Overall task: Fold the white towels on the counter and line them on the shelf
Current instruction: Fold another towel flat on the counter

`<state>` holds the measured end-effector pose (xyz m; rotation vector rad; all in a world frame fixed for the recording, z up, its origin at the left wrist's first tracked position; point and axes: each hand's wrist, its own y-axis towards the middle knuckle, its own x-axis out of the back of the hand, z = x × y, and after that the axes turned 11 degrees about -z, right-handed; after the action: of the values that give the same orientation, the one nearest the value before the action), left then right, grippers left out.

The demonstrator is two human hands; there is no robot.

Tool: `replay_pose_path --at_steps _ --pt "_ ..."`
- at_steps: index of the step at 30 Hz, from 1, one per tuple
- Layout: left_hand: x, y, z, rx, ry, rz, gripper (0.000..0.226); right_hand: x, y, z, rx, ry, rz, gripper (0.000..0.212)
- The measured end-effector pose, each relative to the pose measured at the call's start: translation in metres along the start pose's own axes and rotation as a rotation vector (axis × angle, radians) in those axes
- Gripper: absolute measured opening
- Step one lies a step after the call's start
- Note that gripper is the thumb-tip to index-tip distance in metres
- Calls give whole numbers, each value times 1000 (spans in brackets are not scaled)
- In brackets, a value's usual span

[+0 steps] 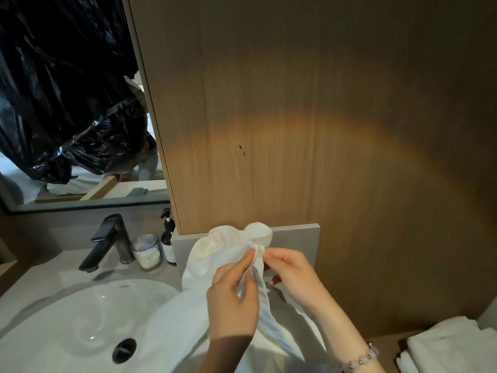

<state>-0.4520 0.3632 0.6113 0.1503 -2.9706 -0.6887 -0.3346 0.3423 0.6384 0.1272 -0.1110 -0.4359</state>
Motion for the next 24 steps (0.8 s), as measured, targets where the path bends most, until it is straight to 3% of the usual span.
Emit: replay_pose_path --at_steps 3,7,11,13,16,21,24 --pt "-1 -6 -3 -49 7 80 47 4 -3 1 18 58 2 39" --pt "-4 -6 -5 -71 -89 161 62 2 -2 -3 126 50 -141 59" --pt "2 4 -4 -65 -196 237 48 5 -2 -4 166 94 -132 70" --pt "7 13 -4 -95 -184 228 30 9 -3 -4 167 113 -92 62" --pt "15 30 -8 -199 -62 205 27 12 -5 -5 158 94 -6 42" --pt "18 65 -16 -398 147 460 30 15 -5 -5 196 100 76 58" --pt "17 77 -26 -424 117 597 29 21 -7 0 224 91 122 45"
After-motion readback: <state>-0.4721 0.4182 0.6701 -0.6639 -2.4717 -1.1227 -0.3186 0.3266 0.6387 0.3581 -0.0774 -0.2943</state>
